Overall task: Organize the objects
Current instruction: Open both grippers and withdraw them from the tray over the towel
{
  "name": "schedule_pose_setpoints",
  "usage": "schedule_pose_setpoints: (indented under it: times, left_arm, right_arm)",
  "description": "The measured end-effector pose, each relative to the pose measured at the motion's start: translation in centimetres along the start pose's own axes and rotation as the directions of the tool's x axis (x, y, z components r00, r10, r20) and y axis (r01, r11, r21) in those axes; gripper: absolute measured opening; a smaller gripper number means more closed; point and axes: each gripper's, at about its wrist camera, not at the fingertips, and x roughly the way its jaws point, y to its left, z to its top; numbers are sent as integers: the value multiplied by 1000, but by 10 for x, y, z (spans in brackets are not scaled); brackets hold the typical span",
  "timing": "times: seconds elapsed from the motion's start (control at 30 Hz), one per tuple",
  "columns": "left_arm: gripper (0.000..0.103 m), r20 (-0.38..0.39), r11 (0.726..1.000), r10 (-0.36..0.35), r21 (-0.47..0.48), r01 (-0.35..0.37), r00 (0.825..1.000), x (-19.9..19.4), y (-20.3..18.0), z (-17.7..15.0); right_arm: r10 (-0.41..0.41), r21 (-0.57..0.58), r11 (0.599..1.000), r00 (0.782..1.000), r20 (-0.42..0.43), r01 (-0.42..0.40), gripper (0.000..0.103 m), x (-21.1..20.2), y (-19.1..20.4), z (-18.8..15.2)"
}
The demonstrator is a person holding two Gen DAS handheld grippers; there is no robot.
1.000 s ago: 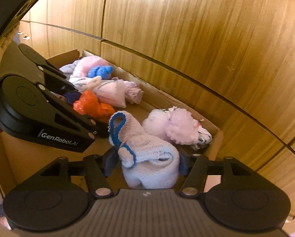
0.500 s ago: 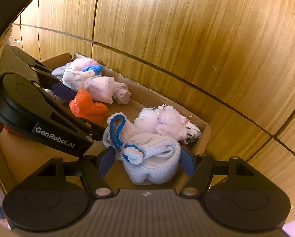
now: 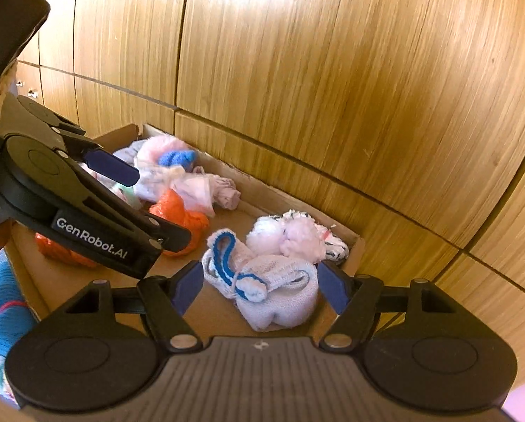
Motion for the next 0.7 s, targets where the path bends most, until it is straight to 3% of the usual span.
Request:
schedule_pose_setpoints:
  times: [0.7]
  left_arm:
    - [95,104,998,56,-41,-52,993,-78,17,-31]
  right_arm:
    - [-10,69,998,996,85,4,71,-62,32,-5]
